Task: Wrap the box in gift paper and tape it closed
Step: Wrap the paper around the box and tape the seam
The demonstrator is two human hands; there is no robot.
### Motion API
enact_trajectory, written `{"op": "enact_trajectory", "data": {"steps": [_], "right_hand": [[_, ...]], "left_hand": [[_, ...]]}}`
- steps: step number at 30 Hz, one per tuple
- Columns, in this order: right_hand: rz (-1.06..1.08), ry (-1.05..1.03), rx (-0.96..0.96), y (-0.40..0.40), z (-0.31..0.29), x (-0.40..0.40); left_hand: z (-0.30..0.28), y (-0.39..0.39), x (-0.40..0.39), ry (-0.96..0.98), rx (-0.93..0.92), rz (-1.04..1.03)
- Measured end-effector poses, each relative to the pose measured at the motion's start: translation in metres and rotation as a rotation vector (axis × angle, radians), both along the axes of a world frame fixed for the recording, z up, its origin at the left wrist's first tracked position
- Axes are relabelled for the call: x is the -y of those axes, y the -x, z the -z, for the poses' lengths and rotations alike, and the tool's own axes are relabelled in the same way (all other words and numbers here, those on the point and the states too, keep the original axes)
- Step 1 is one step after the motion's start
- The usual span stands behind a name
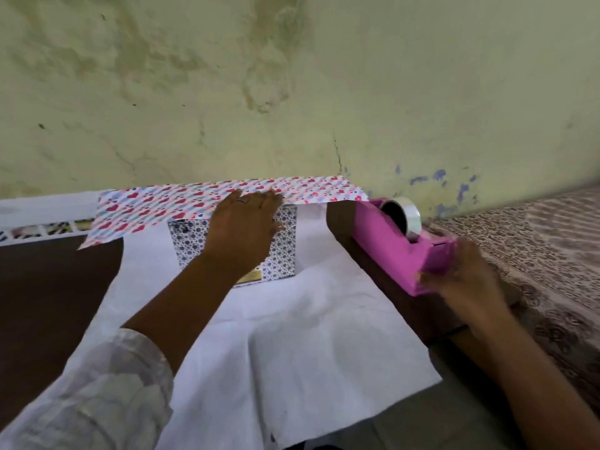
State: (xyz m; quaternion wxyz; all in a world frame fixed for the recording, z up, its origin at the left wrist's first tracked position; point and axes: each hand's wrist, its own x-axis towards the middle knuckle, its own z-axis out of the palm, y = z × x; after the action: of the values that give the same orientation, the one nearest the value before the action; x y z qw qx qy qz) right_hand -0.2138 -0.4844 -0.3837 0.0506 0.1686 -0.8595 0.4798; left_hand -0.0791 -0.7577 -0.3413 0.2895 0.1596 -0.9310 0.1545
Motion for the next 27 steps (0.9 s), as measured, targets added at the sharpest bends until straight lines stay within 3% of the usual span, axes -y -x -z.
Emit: {"op": "enact_trajectory", "data": {"steps": [5,9,13,16,21,27], "right_hand": [[0.121,0.023,-0.153,0.009,0.015,0.012],[0.013,-0.083,-0.168,0.009,0.011,0.015],[-0.028,0.098,-0.011,0.021,-0.004,0.011],[-0.041,0.075,0.089,0.027,-0.019,0.017],[-0.095,0.331,0.432,0.035,-0.036,0.024],[-0.086,0.635,0.517,0.036,-0.014,0.029]], "left_hand": [[-0.002,-0.002,-0.002,-0.048,0.020,-0.007],[-0.003,-0.003,-0.005,-0.058,0.034,-0.029],[-0.005,-0.003,-0.006,-0.046,0.063,-0.055],[-0.004,-0.003,-0.006,-0.057,0.064,-0.049],[-0.005,-0.003,-0.006,-0.057,0.070,-0.050],[-0.004,-0.004,-0.006,-0.062,0.040,-0.040]]}}
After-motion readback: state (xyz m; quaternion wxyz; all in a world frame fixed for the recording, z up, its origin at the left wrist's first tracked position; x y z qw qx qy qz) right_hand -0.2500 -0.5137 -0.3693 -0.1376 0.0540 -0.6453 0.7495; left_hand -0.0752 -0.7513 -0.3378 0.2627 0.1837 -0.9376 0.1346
